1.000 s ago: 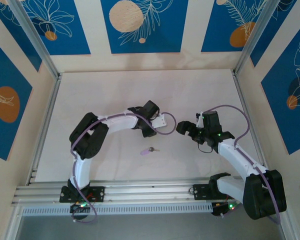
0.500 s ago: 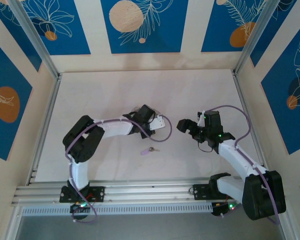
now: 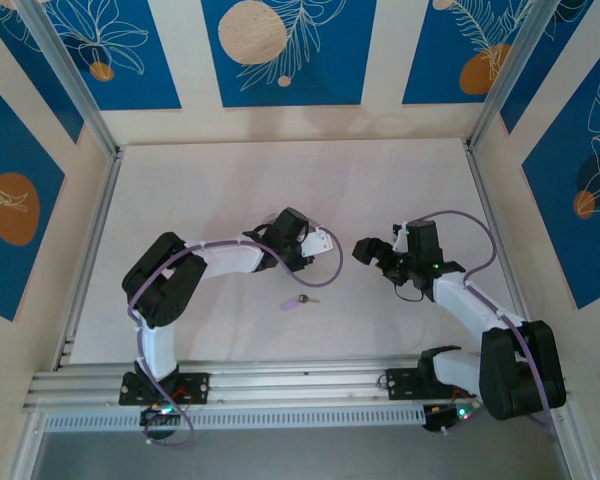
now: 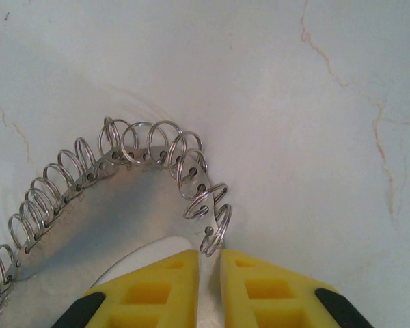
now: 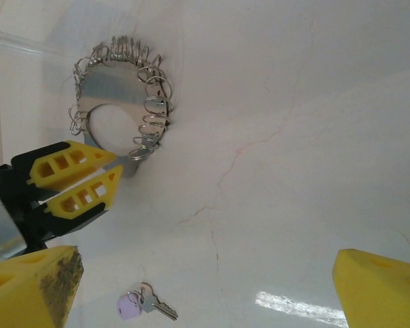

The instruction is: Put the keys on the keyring

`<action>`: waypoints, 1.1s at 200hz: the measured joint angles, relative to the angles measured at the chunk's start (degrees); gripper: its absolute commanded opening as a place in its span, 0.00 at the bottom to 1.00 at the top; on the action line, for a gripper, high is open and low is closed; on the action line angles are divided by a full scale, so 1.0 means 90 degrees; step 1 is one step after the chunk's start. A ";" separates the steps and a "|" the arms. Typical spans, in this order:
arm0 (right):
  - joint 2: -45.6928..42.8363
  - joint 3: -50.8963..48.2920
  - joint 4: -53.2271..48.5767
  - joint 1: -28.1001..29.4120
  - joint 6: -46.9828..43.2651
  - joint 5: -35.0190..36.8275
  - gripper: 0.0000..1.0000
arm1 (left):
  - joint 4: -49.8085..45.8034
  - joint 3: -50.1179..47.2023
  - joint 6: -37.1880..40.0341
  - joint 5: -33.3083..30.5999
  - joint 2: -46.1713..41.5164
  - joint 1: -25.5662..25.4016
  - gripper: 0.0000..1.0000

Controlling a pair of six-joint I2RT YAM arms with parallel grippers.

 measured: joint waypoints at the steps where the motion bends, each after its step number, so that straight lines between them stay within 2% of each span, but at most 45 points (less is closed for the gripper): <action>1: 0.0005 0.0000 0.0002 -0.0002 0.0000 -0.0002 0.95 | 0.0000 -0.0002 0.0000 0.0000 0.0000 0.0000 0.15; 57: 0.0063 0.0000 0.0219 -0.0073 0.0000 -0.0102 0.95 | -0.0027 -0.0002 -0.0153 0.0168 0.0000 0.0000 0.16; 112: 0.0168 0.0000 0.0279 -0.0100 0.0000 -0.0136 0.95 | -0.0146 0.0010 -0.0287 0.0236 0.0049 -0.0022 0.30; 220: 0.0333 0.0000 0.0423 -0.0180 0.0000 -0.0216 0.94 | -0.0158 0.0041 -0.0233 0.0231 0.0199 -0.0024 0.28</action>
